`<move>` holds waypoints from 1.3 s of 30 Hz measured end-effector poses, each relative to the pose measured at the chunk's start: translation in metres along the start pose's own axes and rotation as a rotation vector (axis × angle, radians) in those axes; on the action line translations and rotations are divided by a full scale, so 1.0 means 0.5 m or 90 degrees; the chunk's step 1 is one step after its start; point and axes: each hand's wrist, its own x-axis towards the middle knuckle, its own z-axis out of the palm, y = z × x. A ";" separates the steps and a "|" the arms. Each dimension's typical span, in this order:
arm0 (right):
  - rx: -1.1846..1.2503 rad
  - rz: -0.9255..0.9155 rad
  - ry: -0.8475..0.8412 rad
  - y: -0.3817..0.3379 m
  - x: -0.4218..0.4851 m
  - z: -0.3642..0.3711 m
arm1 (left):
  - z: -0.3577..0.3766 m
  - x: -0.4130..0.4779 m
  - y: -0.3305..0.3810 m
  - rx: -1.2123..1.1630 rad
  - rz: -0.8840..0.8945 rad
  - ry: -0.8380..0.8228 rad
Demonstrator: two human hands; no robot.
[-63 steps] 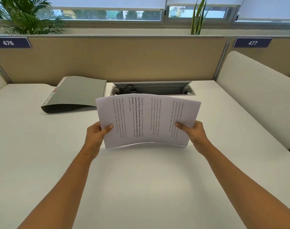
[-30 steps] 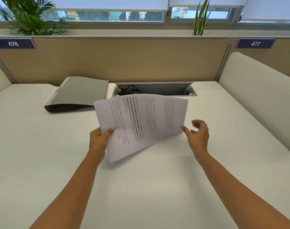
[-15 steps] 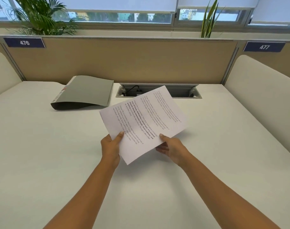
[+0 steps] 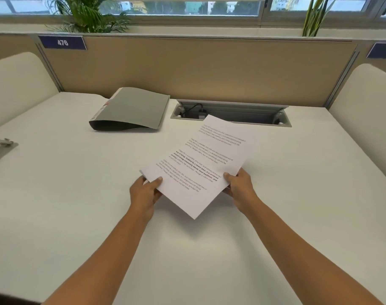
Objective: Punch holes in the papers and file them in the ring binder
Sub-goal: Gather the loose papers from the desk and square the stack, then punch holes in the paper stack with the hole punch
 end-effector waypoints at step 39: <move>-0.159 0.037 -0.097 0.076 0.038 0.576 | -0.705 0.534 0.487 0.519 0.203 0.390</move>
